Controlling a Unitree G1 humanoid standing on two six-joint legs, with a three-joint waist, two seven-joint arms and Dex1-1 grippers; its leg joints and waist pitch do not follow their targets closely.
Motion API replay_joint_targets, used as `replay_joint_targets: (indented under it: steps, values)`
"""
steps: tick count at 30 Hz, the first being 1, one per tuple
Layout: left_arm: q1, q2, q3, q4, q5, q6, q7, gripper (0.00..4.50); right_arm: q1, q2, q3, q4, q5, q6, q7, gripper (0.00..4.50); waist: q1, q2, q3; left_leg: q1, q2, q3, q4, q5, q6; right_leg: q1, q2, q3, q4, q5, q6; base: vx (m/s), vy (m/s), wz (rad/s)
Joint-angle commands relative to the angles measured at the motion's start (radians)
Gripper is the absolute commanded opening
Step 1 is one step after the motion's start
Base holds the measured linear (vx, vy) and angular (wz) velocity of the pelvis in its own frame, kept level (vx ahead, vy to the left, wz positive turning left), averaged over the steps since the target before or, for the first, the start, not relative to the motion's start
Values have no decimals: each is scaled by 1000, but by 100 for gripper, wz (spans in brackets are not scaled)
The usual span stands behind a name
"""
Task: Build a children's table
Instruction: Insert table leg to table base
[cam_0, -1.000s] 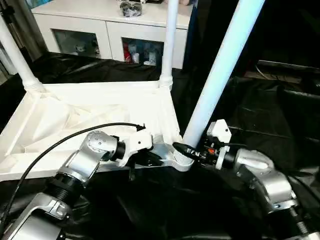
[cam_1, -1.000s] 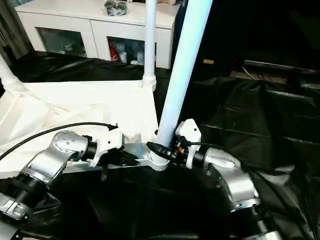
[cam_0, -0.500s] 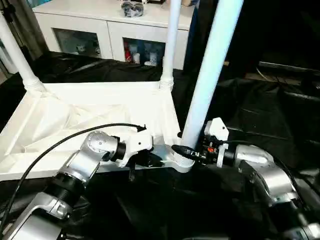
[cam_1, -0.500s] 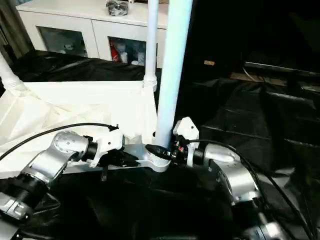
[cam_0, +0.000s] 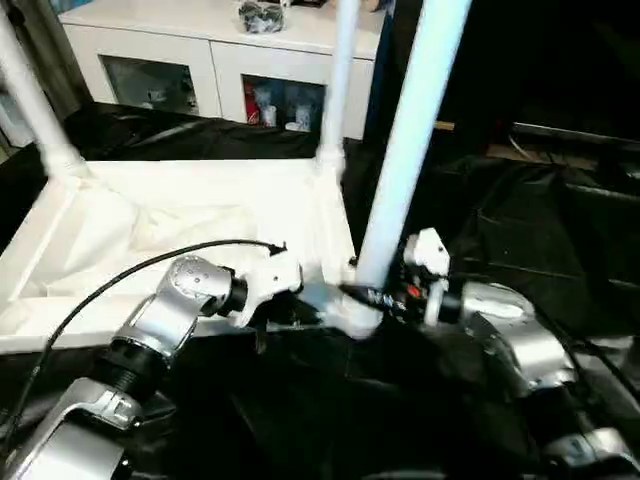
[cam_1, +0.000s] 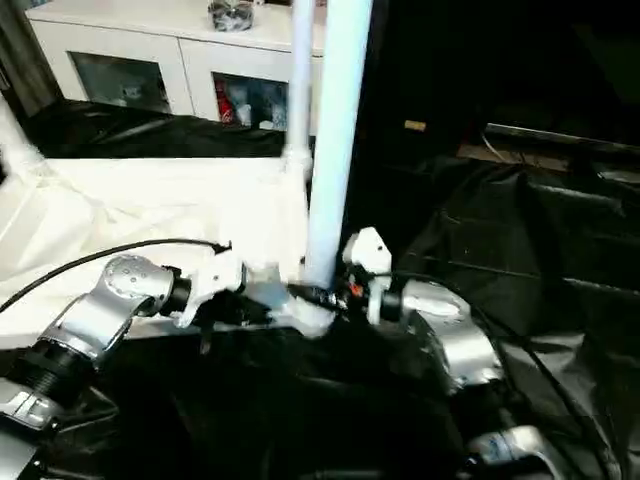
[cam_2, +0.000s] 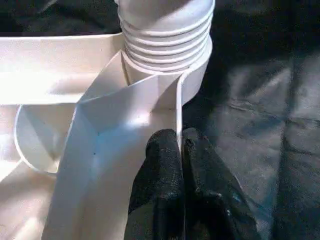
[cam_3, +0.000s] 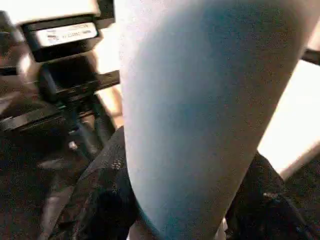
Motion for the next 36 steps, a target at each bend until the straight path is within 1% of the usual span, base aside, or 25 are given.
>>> replay_joint_targets:
  steps: [1, 2, 3, 4, 5, 6, 8, 10, 11, 12, 13, 15, 18, 20, 22, 24, 26, 27, 28, 30, 31, 32, 33, 35, 36]
  values:
    - [-50, -29, 38, -28, -4, 34, 59, 0, 16, 10, 12, 104, -76, 47, -110, 189, -1, 4, -42, -3, 65, -25, -92, -204, 2, 41, -78, 50, -83, -350, -218, 0, 0, 0]
    - [-59, -54, 50, -38, -3, 74, 102, 0, 3, 39, -5, 124, -78, 64, -171, 189, -1, 4, -42, -1, 64, -24, -91, -198, 2, 39, -78, 51, -85, -349, -216, 0, 0, 0]
    - [-59, -54, 50, -38, -3, 74, 102, 0, 3, 39, -5, 124, -78, 64, -171, 189, -3, 4, -41, -3, 64, -23, -91, -196, 2, 39, -78, 51, -84, -344, -218, 0, 0, 0]
    - [-67, -80, 57, -41, 2, 113, 147, 0, -15, 67, -18, 150, -78, 81, -227, 189, -4, 11, -44, -4, 64, -24, -91, -187, 2, 43, -77, 50, -84, -315, -222, 0, 0, 0]
    - [-78, -114, 59, -41, 16, 166, 204, 0, -42, 104, -32, 194, -79, 103, -294, 189, -8, 9, -46, -6, 64, -24, -89, -164, 1, 44, -76, 50, -75, -263, -239, 0, 0, 0]
    - [-83, -135, 58, -39, 25, 196, 238, 0, -63, 124, -37, 231, -84, 109, -338, 189, -10, 13, -47, -7, 62, -24, -88, -149, 5, 46, -75, 48, -74, -233, -250, 0, 0, 0]
    - [-92, -166, 54, -22, 41, 217, 285, 0, -92, 151, -42, 279, -91, 120, -394, 189, -16, 12, -48, -7, 61, -21, -86, -146, 12, 47, -74, 48, -73, -210, -263, 0, 0, 0]
    - [-97, -186, 51, -13, 51, 233, 319, 0, -111, 169, -46, 313, -98, 123, -434, 189, -16, 11, -47, -9, 61, -22, -86, -144, 18, 49, -74, 47, -75, -206, -265, 0, 0, 0]
    - [-117, -232, 46, 29, 68, 251, 383, 0, -151, 209, -59, 373, -107, 133, -509, 189, -15, 18, -48, -8, 61, -23, -86, -142, 21, 50, -76, 47, -73, -194, -269, 0, 0, 0]
    - [-129, -247, 47, 52, 73, 251, 407, 0, -164, 226, -68, 389, -104, 140, -531, 189, -19, 16, -47, -5, 61, -22, -86, -145, 16, 46, -73, 46, -75, -191, -272, 0, 0, 0]
    - [-135, -253, 48, 64, 76, 249, 418, 0, -169, 234, -72, 395, -102, 144, -541, 189, -16, 12, -47, -3, 57, -21, -86, -160, 17, 47, -72, 46, -78, -209, -268, 0, 0, 0]
    - [-144, -258, 51, 82, 82, 248, 432, 0, -174, 242, -69, 399, -109, 151, -549, 189, -12, 14, -47, -5, 60, -22, -88, -164, 23, 50, -76, 47, -78, -210, -263, 0, 0, 0]
    - [-149, -258, 54, 86, 89, 255, 446, 0, -179, 248, -64, 408, -124, 154, -558, 189, -12, 15, -47, -4, 62, -22, -89, -164, 29, 50, -75, 46, -77, -190, -263, 0, 0, 0]
    - [-151, -255, 56, 87, 90, 261, 452, 0, -183, 254, -69, 420, -125, 148, -561, 189, -14, 15, -45, -4, 62, -22, -91, -187, 25, 48, -76, 46, -80, -220, -261, 0, 0, 0]
    - [-152, -256, 60, 90, 94, 266, 459, 0, -192, 263, -77, 440, -128, 137, -565, 189, -15, 15, -43, -4, 61, -23, -92, -220, 18, 46, -77, 46, -87, -276, -247, 0, 0, 0]
    - [-155, -259, 62, 98, 97, 265, 464, 0, -208, 266, -71, 464, -159, 151, -604, 189, -17, 15, -42, -4, 61, -25, -94, -231, 13, 44, -77, 46, -88, -301, -239, 0, 0, 0]
    - [-156, -258, 61, 100, 97, 262, 463, 0, -209, 270, -80, 461, -141, 154, -576, 189, -18, 16, -41, -3, 61, -27, -95, -256, 6, 40, -77, 46, -93, -340, -221, 0, 0, 0]
    - [-155, -257, 59, 99, 96, 256, 455, 0, -208, 273, -90, 456, -127, 149, -559, 224, -18, 16, -41, -3, 61, -27, -95, -260, 7, 40, -77, 47, -94, -343, -219, 0, 0, 0]
    - [-155, -257, 59, 99, 96, 256, 455, 0, -208, 273, -90, 456, -127, 149, -559, 245, -17, 17, -42, -2, 62, -27, -96, -259, 6, 39, -78, 47, -94, -341, -218, 0, 0, 0]
    - [-152, -253, 56, 94, 94, 249, 443, 0, -209, 275, -100, 450, -119, 143, -550, 245, -19, 15, -42, -5, 62, -28, -97, -255, 8, 40, -77, 46, -93, -332, -218, 0, 0, 0]
    - [-150, -251, 55, 91, 91, 245, 434, 0, -210, 275, -103, 447, -119, 140, -545, 262, -17, 17, -44, -2, 63, -26, -95, -237, 9, 38, -78, 48, -91, -307, -228, 0, 0, 0]
    - [-149, -250, 54, 88, 89, 242, 430, 0, -212, 274, -104, 445, -119, 139, -542, 277, -16, 16, -45, -4, 61, -25, -95, -228, 13, 42, -77, 47, -90, -286, -231, 0, 0, 0]
    - [-147, -248, 53, 86, 85, 232, 420, 0, -214, 273, -106, 442, -119, 131, -529, 284, -17, 16, -45, -7, 63, -26, -95, -205, 18, 44, -76, 47, -84, -247, -242, 0, 0, 0]
    - [-146, -246, 53, 84, 82, 223, 411, 0, -216, 273, -110, 439, -117, 123, -517, 296, -16, 17, -46, -7, 63, -24, -93, -191, 27, 45, -77, 47, -82, -219, -256, 0, 0, 0]
    - [-144, -244, 51, 81, 80, 212, 400, 0, -219, 274, -117, 435, -113, 117, -507, 296, -15, 16, -48, -7, 63, -23, -92, -173, 34, 48, -79, 47, -79, -196, -266, 0, 0, 0]
